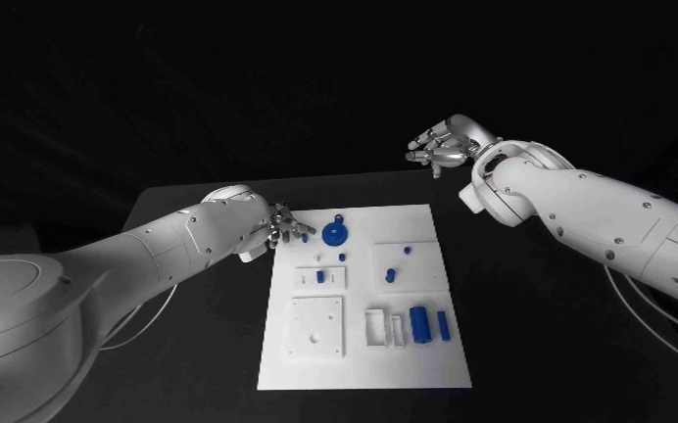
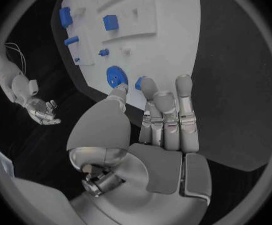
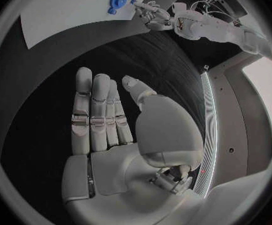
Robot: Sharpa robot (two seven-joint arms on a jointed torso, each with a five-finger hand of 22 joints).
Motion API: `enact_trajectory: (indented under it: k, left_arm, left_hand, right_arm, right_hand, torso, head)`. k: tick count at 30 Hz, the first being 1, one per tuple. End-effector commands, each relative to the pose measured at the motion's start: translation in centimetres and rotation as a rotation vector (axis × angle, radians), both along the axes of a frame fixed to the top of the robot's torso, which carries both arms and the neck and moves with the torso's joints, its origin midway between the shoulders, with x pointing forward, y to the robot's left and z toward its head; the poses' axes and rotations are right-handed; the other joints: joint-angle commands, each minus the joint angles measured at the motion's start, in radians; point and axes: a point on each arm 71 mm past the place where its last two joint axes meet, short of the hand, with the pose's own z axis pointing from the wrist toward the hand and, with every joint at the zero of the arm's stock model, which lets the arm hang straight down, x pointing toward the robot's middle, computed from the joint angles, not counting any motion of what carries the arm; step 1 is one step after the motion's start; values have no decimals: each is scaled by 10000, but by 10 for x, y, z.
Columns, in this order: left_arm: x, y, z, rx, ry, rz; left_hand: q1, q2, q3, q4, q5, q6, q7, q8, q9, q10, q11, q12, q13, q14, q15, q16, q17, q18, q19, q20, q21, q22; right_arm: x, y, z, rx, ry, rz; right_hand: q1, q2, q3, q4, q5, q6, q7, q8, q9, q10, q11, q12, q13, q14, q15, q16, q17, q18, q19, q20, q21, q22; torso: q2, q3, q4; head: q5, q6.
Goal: Assemble the parts on the task board
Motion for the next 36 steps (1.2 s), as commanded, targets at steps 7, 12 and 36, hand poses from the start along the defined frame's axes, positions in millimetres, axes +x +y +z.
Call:
enact_trajectory:
  k: [7,12,36]
  left_arm:
    - [0,-5,-1,-79,-61,-170]
    - [0,-2,-3,-57,-27,-95]
    - [-2,-1,-9,-394,333,-41]
  left_hand:
    - [11,219,-138,-273,-41,-96,18,52,-122,-88,6,49,-34,-104,-7,-59,-68,20,-3,40,-77,176]
    - [135,749,-329,-751,-8,-140,6,85,-188,-95,-6,50,-52,-110,-14,-53,-103,23,10,37,-108,177]
    - [1221,1761,197,-2058,1060,-304,-54,116,-287,-199,-33,22,-79,-174,-28,-62,-159,1,-30,23,-156,182]
  right_arm:
    - [0,1,2,-40,-73,26]
    - [0,1,2,-44,-58,31]
    - [0,2,1,-50,-24,47]
  right_hand:
    - [57,-56,-27,74,31,-61,-9,-11,-17,86,23,-38,-36,50,9,-25,-21,77,48,31,-57,-62]
    - [57,-56,-27,74,31,-61,-9,-11,-17,86,23,-38,-36,50,9,-25,-21,77,48,31,-57,-62]
    - [74,-61,3,93,18,-48,-12,-10,-18,96,19,-18,-35,68,3,-11,-10,77,64,25,-42,-77]
  torso:
    - [28,4,-15]
    - [27,1,-3]
    - [39,-14,20]
  head:
    - [-31,1]
    - [-48,9]
    - [-81,-43]
